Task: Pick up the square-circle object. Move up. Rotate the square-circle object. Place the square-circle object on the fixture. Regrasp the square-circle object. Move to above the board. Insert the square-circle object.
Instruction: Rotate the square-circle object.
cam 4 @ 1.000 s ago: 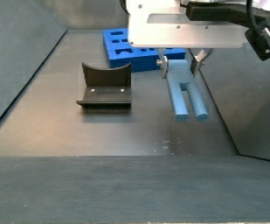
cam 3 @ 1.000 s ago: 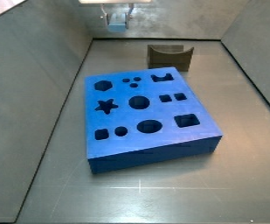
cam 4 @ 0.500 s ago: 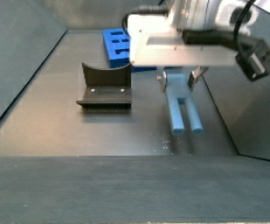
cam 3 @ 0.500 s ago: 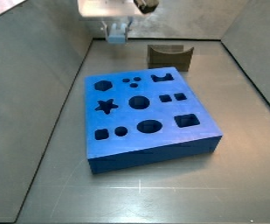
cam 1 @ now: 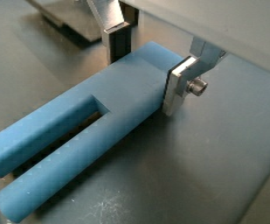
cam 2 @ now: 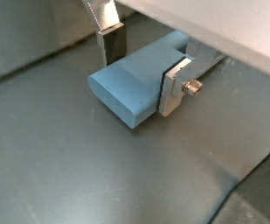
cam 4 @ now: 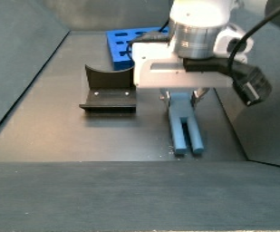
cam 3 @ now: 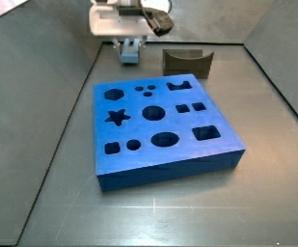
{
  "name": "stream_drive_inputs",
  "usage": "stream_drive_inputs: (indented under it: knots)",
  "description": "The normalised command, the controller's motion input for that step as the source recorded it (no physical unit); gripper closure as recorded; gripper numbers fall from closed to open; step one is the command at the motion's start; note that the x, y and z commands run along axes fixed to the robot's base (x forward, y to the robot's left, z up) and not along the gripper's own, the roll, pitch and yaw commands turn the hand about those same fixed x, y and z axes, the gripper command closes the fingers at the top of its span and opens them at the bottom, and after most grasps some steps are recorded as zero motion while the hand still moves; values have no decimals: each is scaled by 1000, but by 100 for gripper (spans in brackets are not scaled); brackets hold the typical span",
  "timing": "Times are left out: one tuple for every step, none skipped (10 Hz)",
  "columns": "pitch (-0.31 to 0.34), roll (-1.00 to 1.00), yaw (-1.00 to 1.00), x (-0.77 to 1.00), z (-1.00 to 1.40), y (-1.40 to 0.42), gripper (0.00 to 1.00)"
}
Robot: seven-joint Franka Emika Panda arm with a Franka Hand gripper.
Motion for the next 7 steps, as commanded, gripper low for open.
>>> stream_drive_inputs:
  knots:
    - [-69,-90,22,28,-218,4,100]
    - [0,0,0,0,0,0,0]
    - [0,0,0,0,1000,0,0]
    - [13,-2,1,-8,1000,-1,0]
    - [32,-1,2,-16,1000,0,0]
    - [53,4,1,-11,1000,4,0]
    - [65,13,0,-13,1000,5,0]
